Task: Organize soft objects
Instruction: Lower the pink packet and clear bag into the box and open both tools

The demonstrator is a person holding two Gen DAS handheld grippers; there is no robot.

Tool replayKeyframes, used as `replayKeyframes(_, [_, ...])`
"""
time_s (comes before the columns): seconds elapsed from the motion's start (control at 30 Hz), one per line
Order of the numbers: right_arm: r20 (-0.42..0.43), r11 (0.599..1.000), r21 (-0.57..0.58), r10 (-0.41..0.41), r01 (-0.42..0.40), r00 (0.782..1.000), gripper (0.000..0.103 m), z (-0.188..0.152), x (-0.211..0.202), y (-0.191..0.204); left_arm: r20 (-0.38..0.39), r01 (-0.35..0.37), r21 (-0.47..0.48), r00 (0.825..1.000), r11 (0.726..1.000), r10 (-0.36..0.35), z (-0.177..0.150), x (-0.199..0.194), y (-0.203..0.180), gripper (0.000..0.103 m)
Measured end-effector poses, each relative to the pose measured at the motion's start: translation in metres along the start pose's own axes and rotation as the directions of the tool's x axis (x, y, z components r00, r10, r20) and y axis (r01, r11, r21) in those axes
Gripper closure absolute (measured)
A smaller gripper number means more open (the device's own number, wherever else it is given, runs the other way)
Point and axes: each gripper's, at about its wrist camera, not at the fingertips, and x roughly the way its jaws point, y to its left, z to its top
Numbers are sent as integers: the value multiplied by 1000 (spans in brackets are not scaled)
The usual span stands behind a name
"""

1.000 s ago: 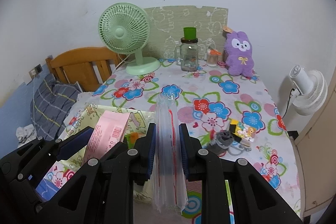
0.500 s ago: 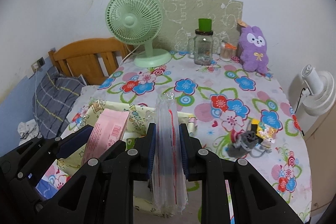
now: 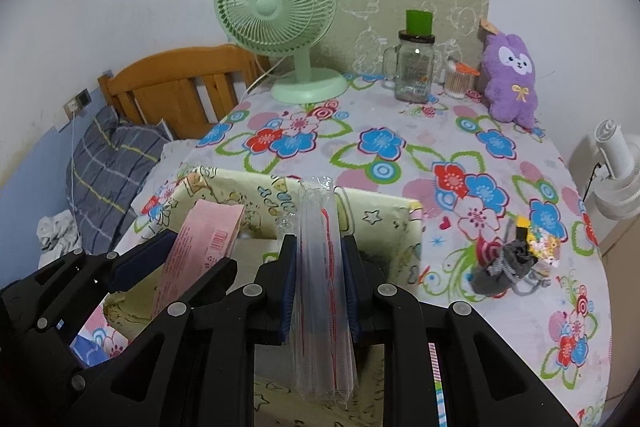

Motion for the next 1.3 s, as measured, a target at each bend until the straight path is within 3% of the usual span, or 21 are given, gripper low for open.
replayKeyframes(0.17, [-25, 1000, -3, 15, -15, 1000, 79, -3, 9, 5, -28, 12, -20, 1000, 1000, -13, -5, 6, 6, 61])
replayKeyframes(0.23, [-33, 1000, -5, 18, -18, 999, 79, -3, 13, 7, -38, 16, -24, 999, 1000, -17, -6, 9, 8, 50])
replayKeyframes(0.57, [-65, 998, 15, 66, -65, 996, 77, -8, 24, 11, -80, 31, -49, 996, 998, -34, -10, 14, 14, 37])
replayKeyframes(0.67, [-60, 997, 9, 80, -80, 995, 67, -9, 23, 11, -76, 34, -38, 996, 999, -37, -12, 13, 12, 33])
replayKeyframes(0.73, [-56, 997, -2, 76, -76, 996, 52, -9, 20, 10, -73, 36, -28, 997, 999, -38, -12, 11, 9, 30])
replayKeyframes(0.77, [-49, 998, -5, 66, -66, 997, 39, -10, 18, 10, -68, 38, -25, 997, 999, -40, -11, 11, 9, 30])
replayKeyframes(0.8, [-43, 998, -1, 59, -59, 997, 34, -10, 16, 9, -63, 41, -24, 997, 999, -43, -11, 9, 7, 29])
replayKeyframes(1.3, [-2, 999, 39, 23, -23, 1000, 28, -10, -11, -13, -24, 61, -8, 998, 998, -61, -3, -8, -15, 22])
